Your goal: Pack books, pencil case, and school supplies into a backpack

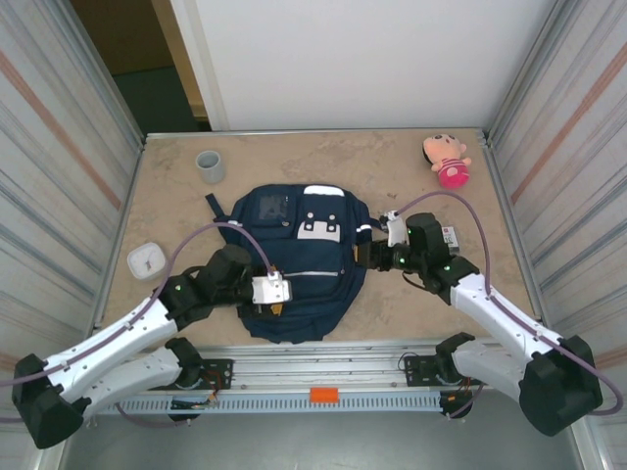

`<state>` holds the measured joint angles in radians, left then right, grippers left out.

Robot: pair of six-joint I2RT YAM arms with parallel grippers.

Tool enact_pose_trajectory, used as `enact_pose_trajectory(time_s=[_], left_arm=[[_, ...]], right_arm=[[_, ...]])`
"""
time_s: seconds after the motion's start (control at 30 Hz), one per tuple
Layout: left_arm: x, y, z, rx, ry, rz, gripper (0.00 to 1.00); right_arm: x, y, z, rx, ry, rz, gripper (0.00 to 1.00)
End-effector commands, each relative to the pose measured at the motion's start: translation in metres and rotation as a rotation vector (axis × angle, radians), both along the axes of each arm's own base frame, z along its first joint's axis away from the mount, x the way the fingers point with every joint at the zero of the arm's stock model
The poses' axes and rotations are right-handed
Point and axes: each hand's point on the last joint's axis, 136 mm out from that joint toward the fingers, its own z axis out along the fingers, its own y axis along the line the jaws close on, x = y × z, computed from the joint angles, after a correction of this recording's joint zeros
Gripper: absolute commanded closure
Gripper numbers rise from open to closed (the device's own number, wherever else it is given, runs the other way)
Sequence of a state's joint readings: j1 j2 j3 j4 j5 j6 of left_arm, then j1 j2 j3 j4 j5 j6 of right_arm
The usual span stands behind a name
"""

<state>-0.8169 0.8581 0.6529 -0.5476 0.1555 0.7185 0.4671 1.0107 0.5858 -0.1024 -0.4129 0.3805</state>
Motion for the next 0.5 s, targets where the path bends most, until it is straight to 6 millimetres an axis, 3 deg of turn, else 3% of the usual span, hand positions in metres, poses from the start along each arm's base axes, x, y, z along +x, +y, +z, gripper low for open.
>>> enact_pose_trajectory(time_s=[0.0,0.23,0.47], left_arm=[[0.004,0.016,-0.004,0.121,-0.012,-0.01,0.3],[0.025,0.018,-0.02,0.193,-0.071,0.011,0.31],[0.045,0.007,-0.014,0.147,-0.088,0.028,0.36]], right_arm=[[0.0,0.005,0.006,-0.006,-0.062,0.024,0.59],[-0.004,0.007,0.017,0.014,-0.107,0.04,0.58],[-0.006,0.008,0.018,0.018,-0.114,0.047,0.56]])
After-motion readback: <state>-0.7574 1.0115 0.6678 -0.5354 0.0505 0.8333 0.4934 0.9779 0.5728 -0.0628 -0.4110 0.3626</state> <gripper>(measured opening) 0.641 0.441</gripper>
